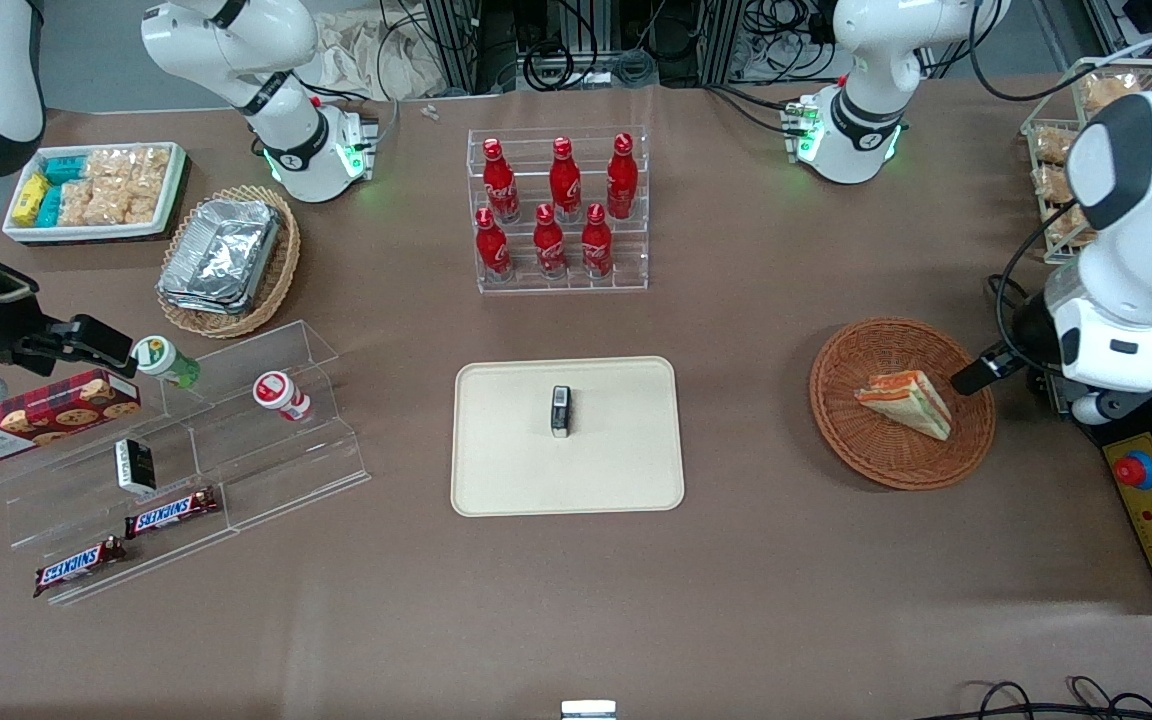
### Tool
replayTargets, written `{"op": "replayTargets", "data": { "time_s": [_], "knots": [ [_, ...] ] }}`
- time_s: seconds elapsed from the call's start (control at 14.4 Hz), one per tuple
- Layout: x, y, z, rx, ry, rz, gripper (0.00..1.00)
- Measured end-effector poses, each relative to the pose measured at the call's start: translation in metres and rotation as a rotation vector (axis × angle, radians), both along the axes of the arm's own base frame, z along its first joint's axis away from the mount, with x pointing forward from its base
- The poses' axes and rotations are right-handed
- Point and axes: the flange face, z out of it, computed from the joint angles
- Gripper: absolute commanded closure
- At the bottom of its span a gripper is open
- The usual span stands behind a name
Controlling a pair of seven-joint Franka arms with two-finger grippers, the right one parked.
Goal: Place sandwich from basket to tray
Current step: 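Move the open left gripper over the wrapped sandwich in the wicker basket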
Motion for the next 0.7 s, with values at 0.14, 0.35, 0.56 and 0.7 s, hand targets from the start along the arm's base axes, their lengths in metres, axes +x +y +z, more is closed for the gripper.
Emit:
{"op": "replayTargets", "data": {
  "time_s": [0.14, 0.35, 0.56, 0.7],
  "knots": [
    [-0.009, -0.005, -0.021, 0.014, 0.029, 0.154, 0.01],
    [-0.019, 0.001, -0.062, 0.087, 0.053, 0.308, 0.02],
    [-0.029, 0.006, -0.120, 0.091, 0.081, 0.440, 0.02],
    [-0.028, 0.020, -0.149, 0.086, 0.103, 0.510, 0.02]
  ]
}}
